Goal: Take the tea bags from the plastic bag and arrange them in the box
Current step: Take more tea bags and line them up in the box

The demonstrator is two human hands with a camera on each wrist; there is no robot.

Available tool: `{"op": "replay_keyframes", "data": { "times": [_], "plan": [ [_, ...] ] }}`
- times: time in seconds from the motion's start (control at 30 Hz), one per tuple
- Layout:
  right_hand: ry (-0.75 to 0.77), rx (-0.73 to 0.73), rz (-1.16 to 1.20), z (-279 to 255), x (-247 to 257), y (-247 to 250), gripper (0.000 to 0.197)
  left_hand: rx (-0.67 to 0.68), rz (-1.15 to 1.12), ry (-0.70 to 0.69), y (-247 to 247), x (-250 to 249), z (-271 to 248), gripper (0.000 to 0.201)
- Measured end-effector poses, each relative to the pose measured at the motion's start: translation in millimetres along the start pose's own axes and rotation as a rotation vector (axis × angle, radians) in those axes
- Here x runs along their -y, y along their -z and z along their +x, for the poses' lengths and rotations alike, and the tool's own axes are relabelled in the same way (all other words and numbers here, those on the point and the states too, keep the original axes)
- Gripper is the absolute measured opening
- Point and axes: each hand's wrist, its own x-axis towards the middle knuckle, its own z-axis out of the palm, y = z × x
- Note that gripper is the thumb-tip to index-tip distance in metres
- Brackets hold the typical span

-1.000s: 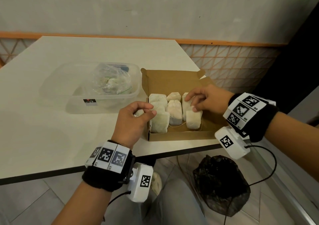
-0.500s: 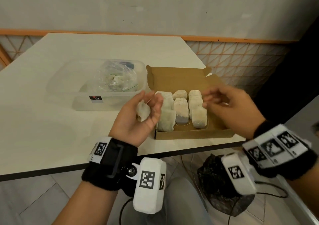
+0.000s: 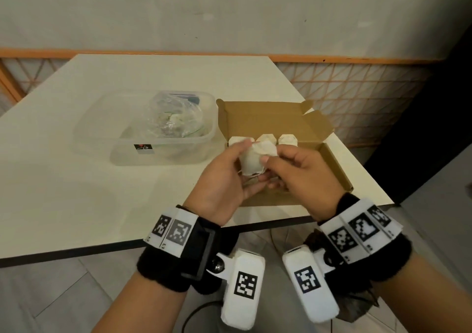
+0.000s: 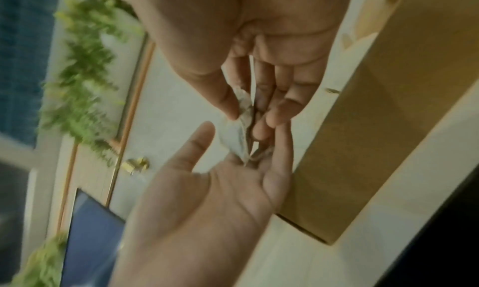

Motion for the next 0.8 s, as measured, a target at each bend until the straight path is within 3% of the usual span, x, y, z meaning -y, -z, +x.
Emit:
{"op": "replay_keyframes", "data": {
  "times": [0.17, 0.33, 0.53, 0.6, 0.73, 0.8],
  "plan": [
    [-0.123, -0.024, 0.117, 8, 7, 12, 0.012, -0.063, 0.149, -0.127, 3, 2, 0, 0.009],
    [-0.106, -0.038, 0.118, 15, 14, 24, 0.018, -0.112, 0.118, -0.184, 4, 4, 3, 0.009],
    [-0.093, 0.009, -0.04, 24, 14, 27, 0.026, -0.122, 0.106, -0.219, 6, 6, 3, 0.007],
    [-0.044, 0.029, -0.128, 26, 17, 25, 0.009, -0.136, 0.13, -0.238, 5, 4, 2, 0.007],
    [0.015, -0.044, -0.236, 38, 28, 39, 0.004, -0.35, 0.129, -0.436, 15, -2, 1, 0.013],
    [-0.021, 0.001, -0.303, 42, 32, 47, 0.004, -0.432, 0.129, -0.467, 24, -1, 4, 0.016]
  ]
}}
